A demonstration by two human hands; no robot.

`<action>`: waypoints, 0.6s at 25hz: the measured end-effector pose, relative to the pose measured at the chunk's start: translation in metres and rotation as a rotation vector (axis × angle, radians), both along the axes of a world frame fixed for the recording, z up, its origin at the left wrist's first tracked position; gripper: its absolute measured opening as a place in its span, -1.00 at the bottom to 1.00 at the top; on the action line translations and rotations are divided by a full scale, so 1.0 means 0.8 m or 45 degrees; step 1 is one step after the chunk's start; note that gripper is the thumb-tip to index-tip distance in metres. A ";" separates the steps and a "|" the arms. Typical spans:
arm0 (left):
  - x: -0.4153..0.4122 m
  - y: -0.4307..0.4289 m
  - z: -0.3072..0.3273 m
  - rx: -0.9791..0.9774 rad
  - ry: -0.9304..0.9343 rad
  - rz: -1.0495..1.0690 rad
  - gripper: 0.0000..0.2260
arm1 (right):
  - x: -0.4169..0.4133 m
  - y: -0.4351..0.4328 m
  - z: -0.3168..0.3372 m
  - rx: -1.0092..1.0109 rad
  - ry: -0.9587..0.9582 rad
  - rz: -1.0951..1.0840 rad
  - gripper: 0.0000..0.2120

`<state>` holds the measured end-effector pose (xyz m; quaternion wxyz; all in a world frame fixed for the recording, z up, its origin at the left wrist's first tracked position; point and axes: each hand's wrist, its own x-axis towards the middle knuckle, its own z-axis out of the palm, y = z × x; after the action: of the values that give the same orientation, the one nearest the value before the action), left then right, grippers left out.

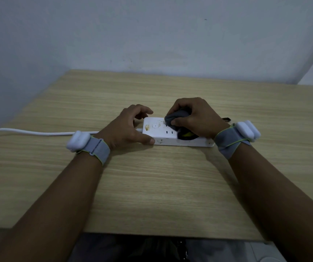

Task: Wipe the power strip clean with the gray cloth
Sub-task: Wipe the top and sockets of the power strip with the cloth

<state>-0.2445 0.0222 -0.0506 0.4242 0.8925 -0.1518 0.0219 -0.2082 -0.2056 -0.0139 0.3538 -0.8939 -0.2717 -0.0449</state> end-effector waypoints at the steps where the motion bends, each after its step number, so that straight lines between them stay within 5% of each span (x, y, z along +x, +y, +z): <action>1: 0.000 -0.001 -0.001 0.009 -0.013 0.009 -0.21 | -0.001 0.001 0.000 -0.002 0.004 -0.001 -0.85; 5: -0.002 -0.005 -0.002 0.035 -0.062 0.030 -0.25 | 0.000 0.013 -0.003 -0.043 -0.167 -0.091 -0.84; 15: -0.002 -0.009 -0.001 0.064 -0.074 0.051 -0.29 | -0.001 0.013 -0.003 -0.052 -0.154 -0.022 -0.85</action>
<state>-0.2463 0.0147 -0.0518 0.3965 0.9047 -0.1466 0.0525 -0.2089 -0.1952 -0.0164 0.3181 -0.8988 -0.2858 -0.0965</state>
